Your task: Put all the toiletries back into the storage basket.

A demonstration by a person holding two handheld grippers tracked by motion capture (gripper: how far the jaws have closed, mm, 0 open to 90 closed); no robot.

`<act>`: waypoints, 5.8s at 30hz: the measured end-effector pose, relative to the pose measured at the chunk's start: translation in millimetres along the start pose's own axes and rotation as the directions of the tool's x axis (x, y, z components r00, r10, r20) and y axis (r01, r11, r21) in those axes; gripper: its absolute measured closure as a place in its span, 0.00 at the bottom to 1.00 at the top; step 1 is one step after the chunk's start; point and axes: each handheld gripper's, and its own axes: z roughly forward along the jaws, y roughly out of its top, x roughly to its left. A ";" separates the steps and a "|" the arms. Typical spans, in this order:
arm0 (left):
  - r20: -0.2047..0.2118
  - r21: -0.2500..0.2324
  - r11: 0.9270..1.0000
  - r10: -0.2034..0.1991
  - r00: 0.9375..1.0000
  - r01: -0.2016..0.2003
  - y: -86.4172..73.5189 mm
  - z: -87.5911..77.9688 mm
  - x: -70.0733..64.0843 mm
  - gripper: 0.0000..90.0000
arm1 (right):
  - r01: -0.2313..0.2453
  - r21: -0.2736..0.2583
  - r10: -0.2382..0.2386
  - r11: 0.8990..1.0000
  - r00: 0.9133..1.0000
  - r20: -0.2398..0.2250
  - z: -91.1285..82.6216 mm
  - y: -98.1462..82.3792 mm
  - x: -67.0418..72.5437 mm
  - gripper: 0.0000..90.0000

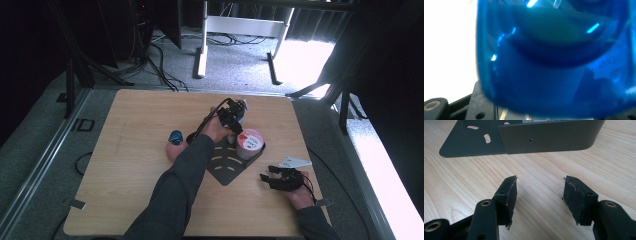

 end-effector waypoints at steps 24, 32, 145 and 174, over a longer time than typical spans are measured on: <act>-0.008 -0.056 0.998 0.011 1.000 -0.011 -5.4 -1.6 -1.1 0.61 | 0.000 0.000 0.000 1.000 1.000 0.001 0.0 0.0 0.1 0.49; -0.010 -0.060 0.998 0.005 1.000 -0.006 -4.7 -1.3 -1.3 0.61 | 0.000 0.000 0.000 1.000 1.000 0.000 0.0 0.0 -0.1 0.49; -0.037 -0.221 0.975 0.011 0.999 -0.019 -154.3 -103.5 -28.0 0.99 | 0.001 -0.001 -0.001 1.000 1.000 0.007 0.3 0.1 0.8 0.49; -0.100 -0.245 0.966 -0.109 0.989 0.082 -211.7 -135.2 -1.7 0.99 | -0.004 -0.001 0.004 1.000 1.000 0.004 0.1 0.0 0.3 0.49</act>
